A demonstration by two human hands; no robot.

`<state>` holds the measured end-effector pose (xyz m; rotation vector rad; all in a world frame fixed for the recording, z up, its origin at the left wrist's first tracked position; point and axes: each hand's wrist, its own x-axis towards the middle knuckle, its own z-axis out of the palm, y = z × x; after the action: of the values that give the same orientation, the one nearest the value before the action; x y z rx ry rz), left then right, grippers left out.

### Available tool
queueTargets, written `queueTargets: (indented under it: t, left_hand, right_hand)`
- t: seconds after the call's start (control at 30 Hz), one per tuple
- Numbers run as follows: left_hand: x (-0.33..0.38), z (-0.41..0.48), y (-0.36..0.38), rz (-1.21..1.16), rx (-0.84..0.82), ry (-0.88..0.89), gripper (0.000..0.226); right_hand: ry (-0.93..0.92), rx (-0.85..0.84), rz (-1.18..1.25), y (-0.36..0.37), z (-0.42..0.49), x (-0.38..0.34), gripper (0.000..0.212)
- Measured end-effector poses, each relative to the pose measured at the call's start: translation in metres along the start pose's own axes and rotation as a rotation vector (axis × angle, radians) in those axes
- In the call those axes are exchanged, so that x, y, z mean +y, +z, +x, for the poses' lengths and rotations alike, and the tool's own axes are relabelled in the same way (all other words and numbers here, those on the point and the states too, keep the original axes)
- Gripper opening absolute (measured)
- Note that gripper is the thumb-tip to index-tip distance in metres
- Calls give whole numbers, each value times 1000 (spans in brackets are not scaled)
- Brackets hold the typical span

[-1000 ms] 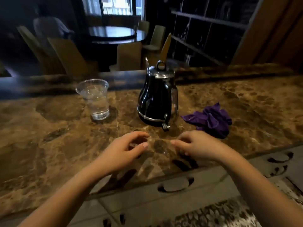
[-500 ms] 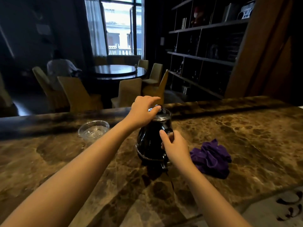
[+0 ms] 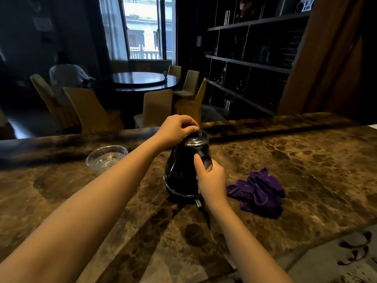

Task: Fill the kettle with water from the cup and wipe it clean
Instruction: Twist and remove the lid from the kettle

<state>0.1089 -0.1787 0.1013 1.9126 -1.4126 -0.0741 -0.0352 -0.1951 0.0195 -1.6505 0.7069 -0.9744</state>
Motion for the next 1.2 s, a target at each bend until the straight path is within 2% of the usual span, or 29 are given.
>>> queueTargets:
  t: [0.17, 0.43, 0.6, 0.7, 0.73, 0.83, 0.97, 1.2]
  left_hand:
    - [3, -1, 3, 69, 37, 61, 20]
    - [5, 1, 2, 110, 56, 90, 21]
    - [4, 9, -3, 189, -76, 97, 23]
    - [3, 15, 2, 278, -152, 121, 12]
    - [4, 16, 4, 275, -148, 123, 10]
    - [5, 20, 8, 209, -94, 88, 24]
    - [10, 28, 14, 258, 24, 90, 36]
    - [13, 34, 19, 224, 8, 71, 27]
  right_hand:
    - [-73, 65, -102, 0, 3, 2, 31]
    - [-76, 84, -125, 2, 3, 5, 32]
    - [-72, 79, -116, 1, 3, 5, 33]
    - [-73, 92, -127, 1, 2, 5, 34]
    - [-70, 89, -124, 1, 2, 5, 34]
    - [-58, 81, -111, 1, 3, 6, 33]
    - [-60, 86, -123, 0, 3, 5, 35]
    - [-61, 91, -131, 2, 4, 5, 37]
